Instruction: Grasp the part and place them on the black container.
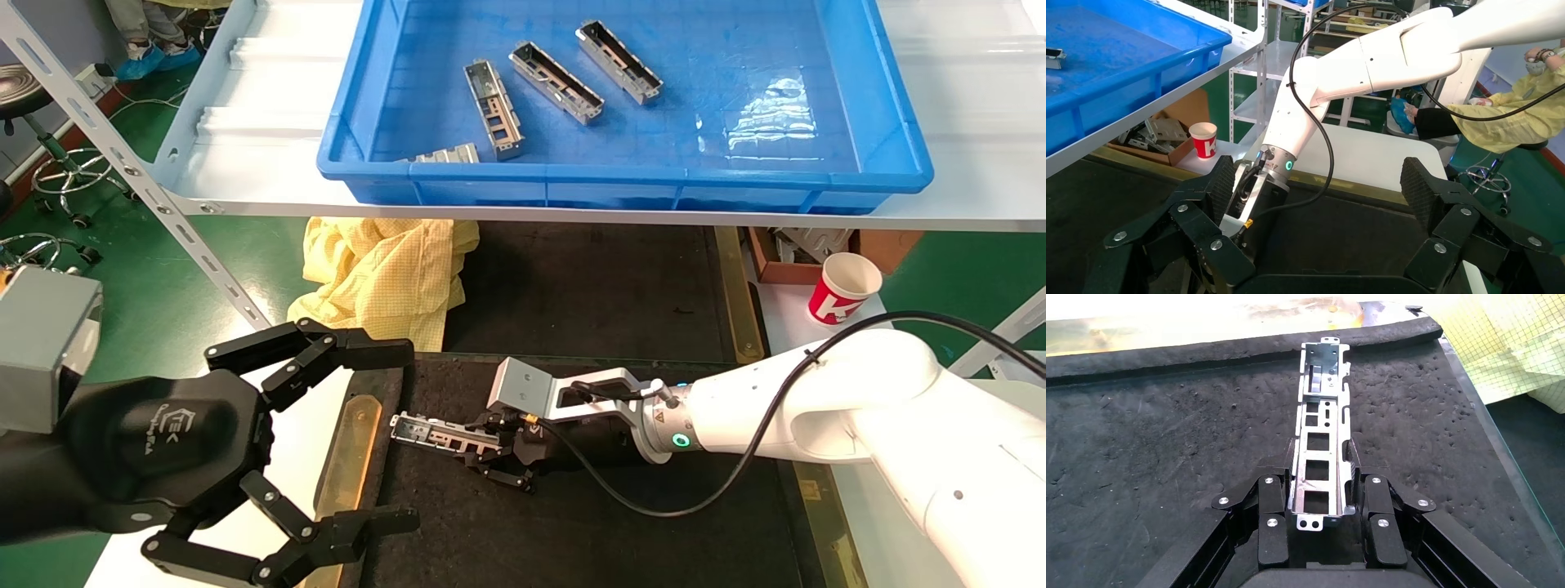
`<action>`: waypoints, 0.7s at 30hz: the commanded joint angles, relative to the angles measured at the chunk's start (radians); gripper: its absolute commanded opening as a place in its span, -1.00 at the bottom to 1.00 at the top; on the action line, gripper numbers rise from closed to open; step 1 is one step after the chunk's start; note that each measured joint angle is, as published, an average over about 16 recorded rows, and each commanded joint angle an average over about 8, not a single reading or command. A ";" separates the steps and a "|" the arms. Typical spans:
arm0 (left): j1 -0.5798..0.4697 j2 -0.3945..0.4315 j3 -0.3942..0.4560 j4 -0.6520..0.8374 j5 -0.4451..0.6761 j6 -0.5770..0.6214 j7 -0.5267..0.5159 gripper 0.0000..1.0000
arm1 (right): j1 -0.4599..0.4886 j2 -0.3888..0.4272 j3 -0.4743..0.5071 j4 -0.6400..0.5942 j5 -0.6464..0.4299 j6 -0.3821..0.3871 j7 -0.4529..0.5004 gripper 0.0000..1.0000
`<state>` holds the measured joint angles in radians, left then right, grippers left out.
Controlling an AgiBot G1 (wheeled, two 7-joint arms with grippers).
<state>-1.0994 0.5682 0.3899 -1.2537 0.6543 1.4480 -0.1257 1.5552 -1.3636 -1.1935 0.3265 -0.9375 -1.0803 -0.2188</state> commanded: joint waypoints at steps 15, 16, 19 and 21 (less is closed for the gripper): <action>0.000 0.000 0.000 0.000 0.000 0.000 0.000 1.00 | 0.017 0.000 -0.058 0.035 0.027 0.034 -0.032 1.00; 0.000 0.000 0.000 0.000 0.000 0.000 0.000 1.00 | 0.022 0.001 -0.061 0.035 0.027 0.033 -0.039 1.00; 0.000 0.000 0.000 0.000 0.000 0.000 0.000 1.00 | 0.038 0.003 -0.068 0.032 0.030 0.026 -0.061 1.00; 0.000 0.000 0.000 0.000 0.000 0.000 0.000 1.00 | 0.051 0.005 -0.071 0.026 0.035 0.011 -0.076 1.00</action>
<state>-1.0994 0.5682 0.3900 -1.2537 0.6542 1.4479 -0.1256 1.6081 -1.3559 -1.2594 0.3448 -0.8958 -1.0900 -0.2897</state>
